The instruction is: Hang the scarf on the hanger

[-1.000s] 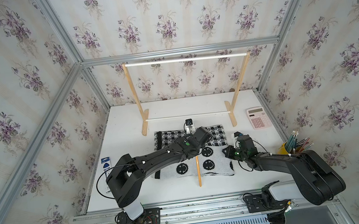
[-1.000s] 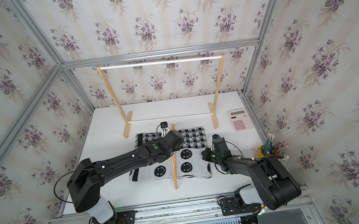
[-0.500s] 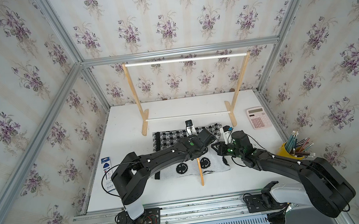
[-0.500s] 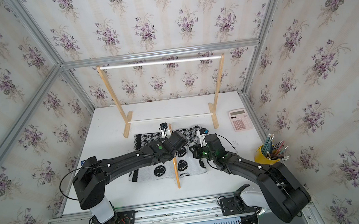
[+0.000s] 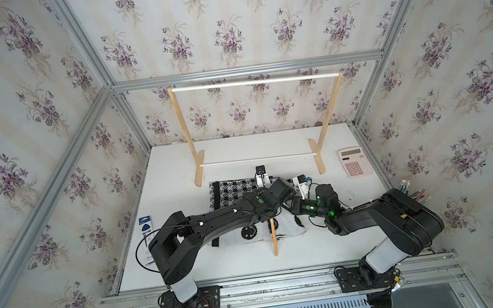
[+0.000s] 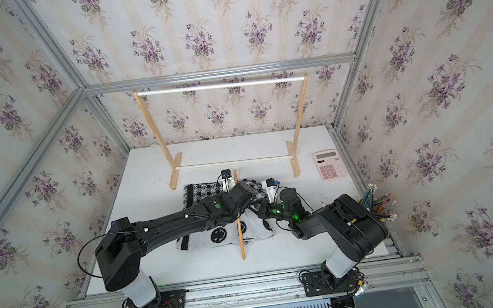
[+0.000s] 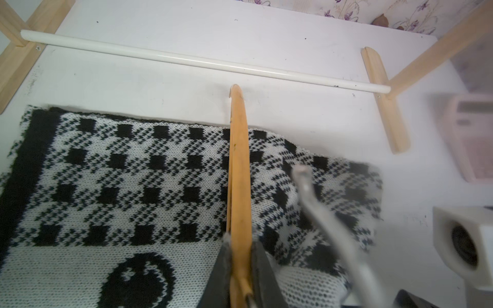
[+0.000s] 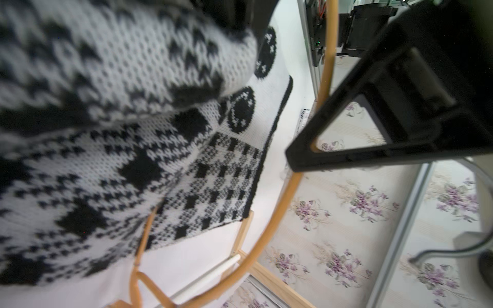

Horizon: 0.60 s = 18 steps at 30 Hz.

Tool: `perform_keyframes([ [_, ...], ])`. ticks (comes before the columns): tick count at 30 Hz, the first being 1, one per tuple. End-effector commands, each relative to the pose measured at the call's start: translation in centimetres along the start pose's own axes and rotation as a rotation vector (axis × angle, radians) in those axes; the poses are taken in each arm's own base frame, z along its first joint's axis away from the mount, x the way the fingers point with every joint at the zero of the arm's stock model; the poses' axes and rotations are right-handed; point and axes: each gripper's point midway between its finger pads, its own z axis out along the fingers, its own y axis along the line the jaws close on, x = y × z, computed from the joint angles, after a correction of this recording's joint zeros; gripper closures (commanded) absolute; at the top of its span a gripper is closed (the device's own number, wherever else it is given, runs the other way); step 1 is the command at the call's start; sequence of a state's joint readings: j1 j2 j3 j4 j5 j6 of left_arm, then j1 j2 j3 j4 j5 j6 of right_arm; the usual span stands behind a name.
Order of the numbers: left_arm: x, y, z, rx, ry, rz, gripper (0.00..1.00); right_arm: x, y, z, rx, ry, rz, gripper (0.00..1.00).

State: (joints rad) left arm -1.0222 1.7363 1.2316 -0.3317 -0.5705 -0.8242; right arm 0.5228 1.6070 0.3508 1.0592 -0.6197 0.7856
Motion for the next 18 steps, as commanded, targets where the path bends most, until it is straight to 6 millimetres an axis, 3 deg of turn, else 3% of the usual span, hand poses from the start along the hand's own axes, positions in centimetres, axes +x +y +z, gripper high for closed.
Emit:
perform_keyframes([
  [1, 0.3, -1.8, 0.0, 0.086, 0.027, 0.022, 1.0, -1.5, 2.8, 0.7, -0.115, -0.023, -0.087, 1.0],
  [2, 0.4, -2.0, 0.1, 0.093, 0.032, 0.025, 1.0, -0.6, 3.6, 1.5, -0.134, 0.008, -0.101, 1.0],
  [7, 0.8, -2.8, 0.4, 0.129, 0.044, 0.025, 1.0, -0.4, 3.5, 3.7, -0.17, 0.04, -0.105, 1.0],
  [18, 0.3, -3.9, -0.4, 0.205, 0.032, 0.012, 1.0, -0.5, 2.8, 6.5, -0.332, 0.01, -0.014, 1.0],
])
